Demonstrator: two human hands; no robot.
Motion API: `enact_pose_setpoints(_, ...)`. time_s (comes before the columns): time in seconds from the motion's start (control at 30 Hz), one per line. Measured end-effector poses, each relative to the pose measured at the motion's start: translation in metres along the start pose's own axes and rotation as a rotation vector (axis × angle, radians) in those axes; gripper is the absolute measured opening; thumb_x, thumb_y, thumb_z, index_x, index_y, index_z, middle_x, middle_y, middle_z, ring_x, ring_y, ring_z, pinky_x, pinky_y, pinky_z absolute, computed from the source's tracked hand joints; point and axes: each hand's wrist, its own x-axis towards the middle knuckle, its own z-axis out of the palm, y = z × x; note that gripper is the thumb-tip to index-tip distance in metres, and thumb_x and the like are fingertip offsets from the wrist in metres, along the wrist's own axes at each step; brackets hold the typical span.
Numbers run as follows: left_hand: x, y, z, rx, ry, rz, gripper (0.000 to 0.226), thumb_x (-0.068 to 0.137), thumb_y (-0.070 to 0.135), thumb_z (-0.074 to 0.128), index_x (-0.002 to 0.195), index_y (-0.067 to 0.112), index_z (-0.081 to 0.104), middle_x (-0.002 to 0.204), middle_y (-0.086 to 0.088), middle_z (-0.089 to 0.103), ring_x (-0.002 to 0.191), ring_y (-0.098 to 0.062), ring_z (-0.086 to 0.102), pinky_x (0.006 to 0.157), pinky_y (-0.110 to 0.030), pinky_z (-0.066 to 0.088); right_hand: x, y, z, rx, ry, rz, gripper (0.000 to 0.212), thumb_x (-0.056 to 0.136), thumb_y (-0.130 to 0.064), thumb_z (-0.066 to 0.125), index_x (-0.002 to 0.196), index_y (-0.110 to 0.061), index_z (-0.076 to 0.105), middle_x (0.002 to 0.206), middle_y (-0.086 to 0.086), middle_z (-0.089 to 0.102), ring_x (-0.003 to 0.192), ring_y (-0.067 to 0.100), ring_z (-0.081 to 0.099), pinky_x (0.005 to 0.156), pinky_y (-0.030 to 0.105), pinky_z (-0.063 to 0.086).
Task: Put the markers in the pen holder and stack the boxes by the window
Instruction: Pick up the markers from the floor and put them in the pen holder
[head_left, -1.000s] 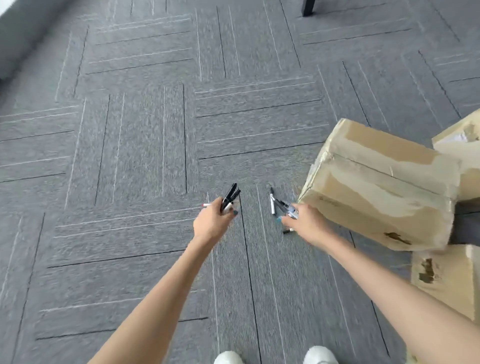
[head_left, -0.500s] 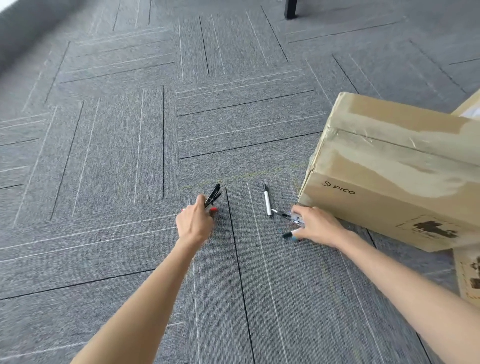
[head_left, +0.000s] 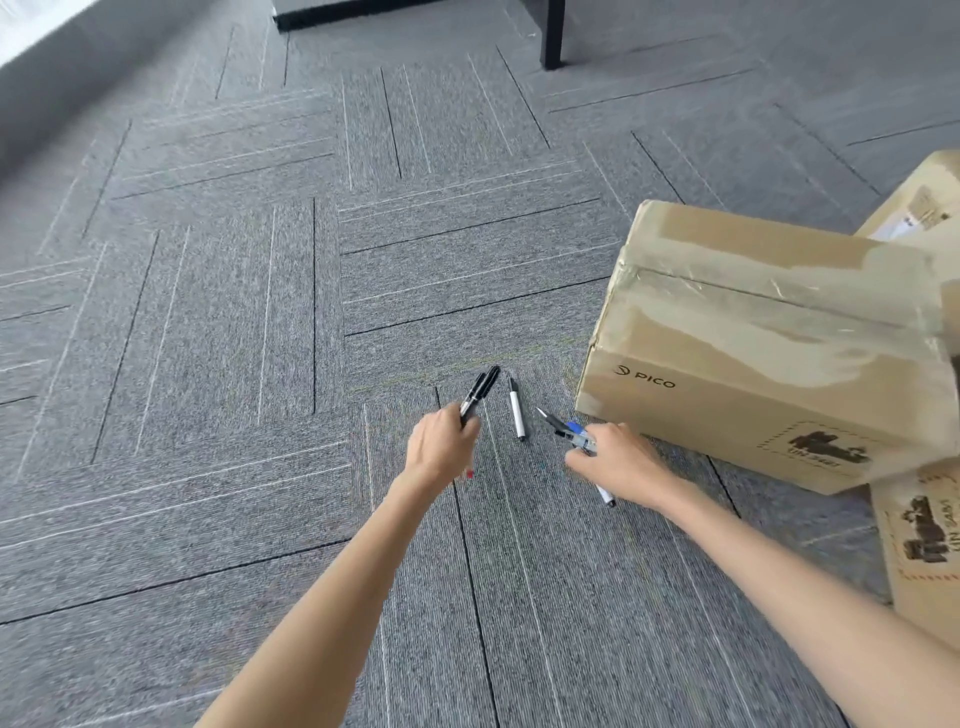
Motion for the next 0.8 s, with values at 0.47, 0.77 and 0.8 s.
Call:
enact_pose_setpoints(0.47,0.022,0.066,0.041,0.087,0.112,-0.155,0.045,0.091,0.040,0.059,0.114,0.003,0.044,0.093,-0.009,0.064,0.070,-0.021,0.059,0.060,-0.031,0.051,-0.019,0.025,-0.007,0.314,-0.006,0.053,0.021,0.098,-0.038,0.044,0.092,-0.019,0.052,0.073,-0.002,0.044,0.054,0.010,0.035,0.048,0.021,0.029)
enact_pose_setpoints(0.77,0.028,0.052,0.037,-0.097,-0.035,-0.047,0.029,0.093,0.022,0.051,0.066,0.014,0.046,0.057,0.002,0.046,0.043,-0.011,0.033,0.041,-0.022,0.030,-0.014,0.016,-0.003,0.337,-0.089,0.074,0.025,0.098,-0.041,0.042,0.105,-0.019,0.053,0.080,0.002,0.051,0.060,0.014,0.041,0.054,0.027,0.034)
enact_pose_setpoints(0.8,0.025,0.052,0.029,-0.152,-0.062,-0.035,0.029,0.094,0.022,0.050,0.066,0.014,0.046,0.057,0.001,0.046,0.043,-0.011,0.032,0.042,-0.021,0.029,-0.015,0.010,-0.006,0.346,-0.085,0.074,0.028,0.098,-0.042,0.042,0.107,-0.019,0.054,0.081,0.004,0.053,0.060,0.014,0.043,0.055,0.027,0.035)
